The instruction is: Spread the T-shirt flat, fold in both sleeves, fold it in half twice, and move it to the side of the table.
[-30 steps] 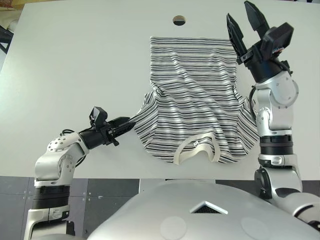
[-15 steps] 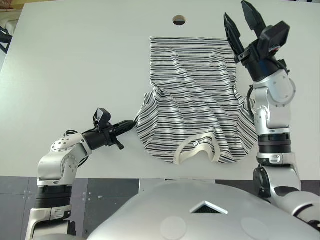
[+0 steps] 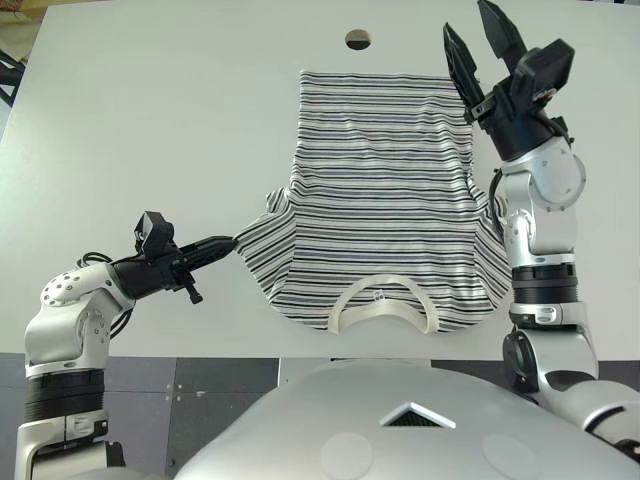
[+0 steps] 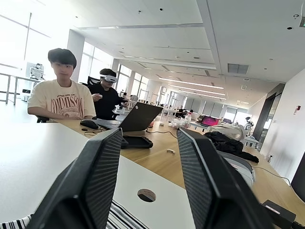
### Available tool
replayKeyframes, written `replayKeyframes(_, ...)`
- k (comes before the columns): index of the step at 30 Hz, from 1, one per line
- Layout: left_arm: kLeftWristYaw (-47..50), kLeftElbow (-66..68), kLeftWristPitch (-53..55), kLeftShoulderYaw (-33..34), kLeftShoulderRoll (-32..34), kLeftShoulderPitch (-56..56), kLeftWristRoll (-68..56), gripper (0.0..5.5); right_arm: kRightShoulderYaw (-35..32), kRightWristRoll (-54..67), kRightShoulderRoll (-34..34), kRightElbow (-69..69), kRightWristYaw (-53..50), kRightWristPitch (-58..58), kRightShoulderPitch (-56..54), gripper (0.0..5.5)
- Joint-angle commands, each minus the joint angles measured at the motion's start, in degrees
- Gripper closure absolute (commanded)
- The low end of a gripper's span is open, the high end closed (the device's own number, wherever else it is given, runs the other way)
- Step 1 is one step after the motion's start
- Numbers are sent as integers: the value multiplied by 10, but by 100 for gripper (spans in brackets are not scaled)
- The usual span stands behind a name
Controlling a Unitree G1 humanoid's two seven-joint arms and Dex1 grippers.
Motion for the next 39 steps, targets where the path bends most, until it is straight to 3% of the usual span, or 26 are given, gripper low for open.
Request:
replayKeyframes(1,0,-45,-2,12,-4,6,-12,538,5,-6,2,5,2,-1,-11,335)
replayKeyframes(9,19,-130,15,-3,-32,-10,-47,538,9,-9,7,10,3,-2,-16,335)
replayKeyframes(25,66,-109,-21,-150,-130,-75,28,538,-9,3,-7,3,5,9,-4,335)
replayKeyframes(39,109,-98,11,-213,-179,-89,42,521,-59,1,-122,-6,43,56,45,335)
